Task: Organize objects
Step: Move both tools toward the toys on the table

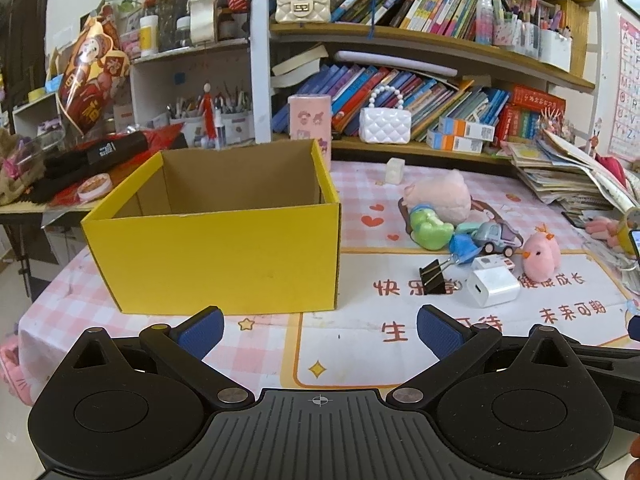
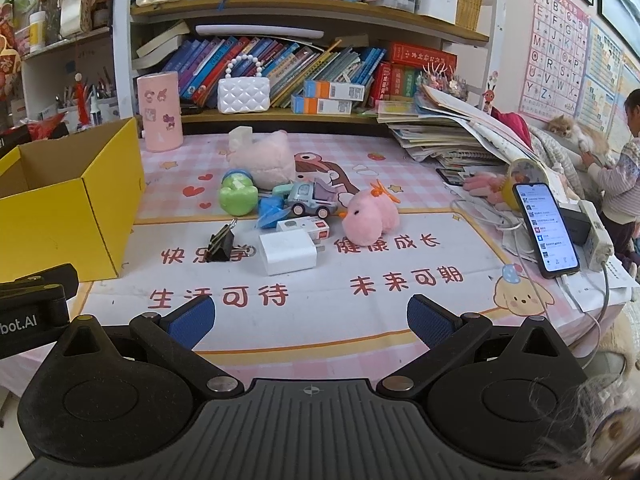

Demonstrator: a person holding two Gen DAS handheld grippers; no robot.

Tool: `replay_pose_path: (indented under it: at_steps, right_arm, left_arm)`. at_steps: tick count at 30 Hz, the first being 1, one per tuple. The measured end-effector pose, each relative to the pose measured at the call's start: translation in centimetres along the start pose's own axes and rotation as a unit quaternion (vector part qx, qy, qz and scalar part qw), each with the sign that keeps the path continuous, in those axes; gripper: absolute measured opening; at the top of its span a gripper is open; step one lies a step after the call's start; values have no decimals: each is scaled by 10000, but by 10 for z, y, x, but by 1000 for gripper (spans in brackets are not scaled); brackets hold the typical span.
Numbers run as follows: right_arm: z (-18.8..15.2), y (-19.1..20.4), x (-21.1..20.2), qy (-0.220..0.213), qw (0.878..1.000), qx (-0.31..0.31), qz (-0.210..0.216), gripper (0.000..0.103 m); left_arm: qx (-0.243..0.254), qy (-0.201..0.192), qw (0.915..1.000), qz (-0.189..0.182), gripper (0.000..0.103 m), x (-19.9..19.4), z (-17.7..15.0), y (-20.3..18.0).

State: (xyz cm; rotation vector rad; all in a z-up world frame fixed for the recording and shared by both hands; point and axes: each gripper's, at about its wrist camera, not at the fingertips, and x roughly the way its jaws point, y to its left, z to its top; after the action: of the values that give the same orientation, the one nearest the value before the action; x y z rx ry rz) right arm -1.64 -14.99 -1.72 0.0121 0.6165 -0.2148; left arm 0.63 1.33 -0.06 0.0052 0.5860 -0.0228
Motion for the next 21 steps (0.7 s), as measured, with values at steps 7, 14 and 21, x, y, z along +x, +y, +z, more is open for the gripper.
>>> replay_pose_path:
  at_steps: [7,14,21]
  right_arm:
    - [-1,0,0,7,10000,-10,-2,103]
    - [-2,1,-2,38,10000,-1,-58,103]
    - [-5,-4,-3,71,9999,78,-111,103]
  left_arm:
    - [-76,-38,9999,-117,103,-1,0,3]
    - [-29,-5,9998,-174,103,0,-2,2]
    - [-23,-85,9993,-377,103,-1,-2,-2]
